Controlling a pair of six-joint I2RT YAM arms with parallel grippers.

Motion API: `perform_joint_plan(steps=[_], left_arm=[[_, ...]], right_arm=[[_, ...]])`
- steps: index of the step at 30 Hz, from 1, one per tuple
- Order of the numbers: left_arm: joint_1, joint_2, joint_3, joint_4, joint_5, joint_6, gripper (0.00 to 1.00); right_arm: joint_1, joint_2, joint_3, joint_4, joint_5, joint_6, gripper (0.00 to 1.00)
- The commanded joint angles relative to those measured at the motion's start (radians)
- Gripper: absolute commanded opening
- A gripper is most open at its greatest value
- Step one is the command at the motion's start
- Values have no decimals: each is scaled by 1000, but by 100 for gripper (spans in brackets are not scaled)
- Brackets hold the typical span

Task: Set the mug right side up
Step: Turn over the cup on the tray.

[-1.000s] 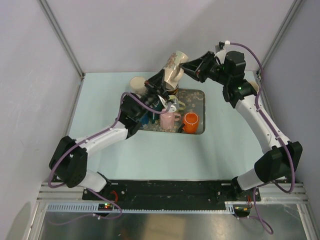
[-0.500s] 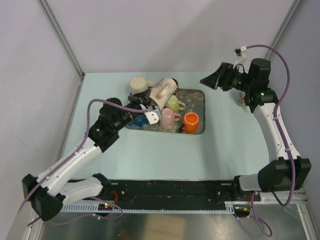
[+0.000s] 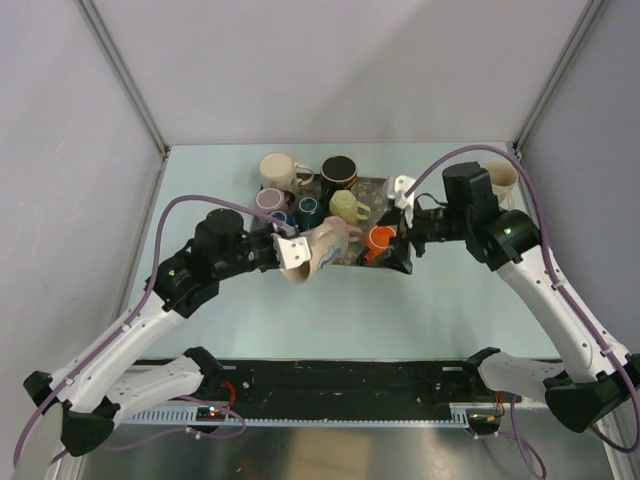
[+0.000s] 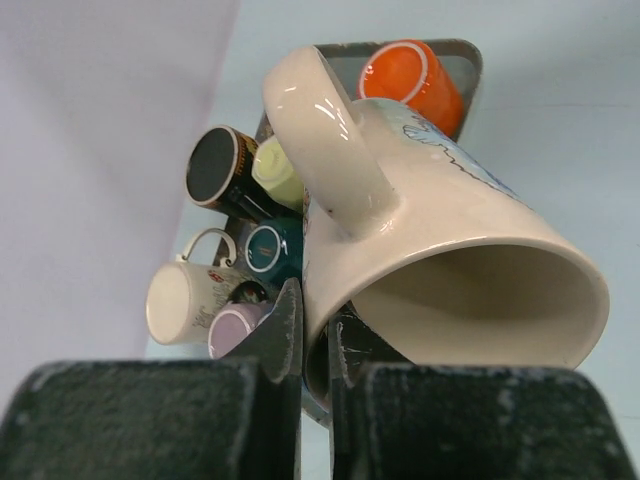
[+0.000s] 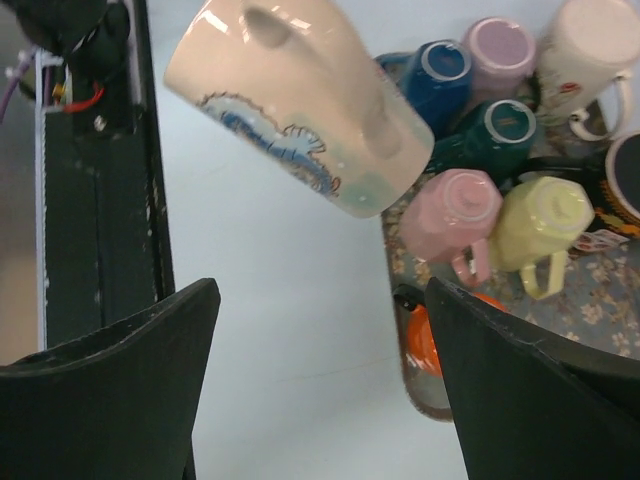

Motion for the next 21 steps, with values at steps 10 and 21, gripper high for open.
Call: perform_joint_plan(steps=[10, 21], left_arm=[[-10, 31, 147, -143, 57, 124, 0], [-62, 63, 154, -174, 59, 178, 0]], right_arm=[[196, 64, 11, -155, 116, -271, 87], [235, 191, 17, 41, 112, -240, 79]])
